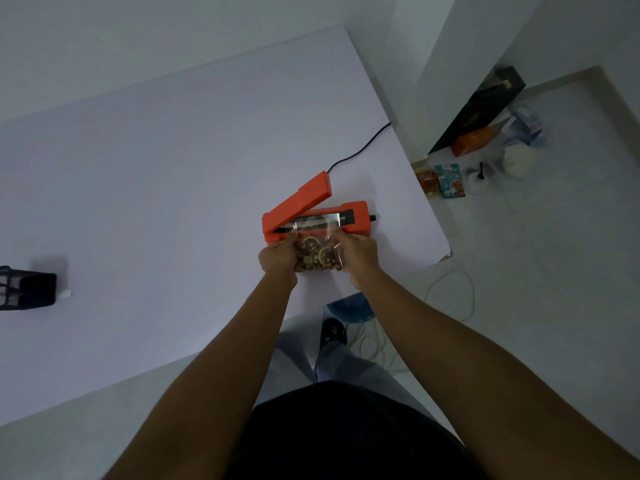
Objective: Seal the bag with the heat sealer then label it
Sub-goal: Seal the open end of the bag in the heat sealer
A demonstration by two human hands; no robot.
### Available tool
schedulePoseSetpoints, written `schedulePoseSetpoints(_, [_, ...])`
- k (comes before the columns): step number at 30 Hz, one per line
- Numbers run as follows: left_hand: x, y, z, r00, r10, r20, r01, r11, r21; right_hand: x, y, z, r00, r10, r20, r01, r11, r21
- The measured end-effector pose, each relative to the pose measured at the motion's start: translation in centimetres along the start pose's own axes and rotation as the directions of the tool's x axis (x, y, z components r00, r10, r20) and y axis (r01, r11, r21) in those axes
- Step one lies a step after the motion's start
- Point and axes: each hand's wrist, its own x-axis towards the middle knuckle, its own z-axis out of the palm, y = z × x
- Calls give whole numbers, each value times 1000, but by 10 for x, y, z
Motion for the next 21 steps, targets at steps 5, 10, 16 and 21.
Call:
schedulePoseSetpoints(5, [3, -1, 0, 1000, -9, -1, 9, 1000, 3, 3, 1, -12, 1000, -10, 26, 11, 998, -54])
schedulePoseSetpoints(10, [5, -2, 0, 1000, 0, -1, 0, 1000, 0, 2, -2, -21, 979, -182, -88, 158, 961, -228])
schedulePoseSetpoints(16, [9, -3, -1, 1000, 11, -10, -11, 1000, 6, -19, -43, -22, 889, -450, -92, 412, 870, -271])
schedulePoseSetpoints(21, [9, -3, -1, 1000, 3, -8, -3, 1000, 10, -51, -93, -16, 763, -644, 64, 643, 744, -182])
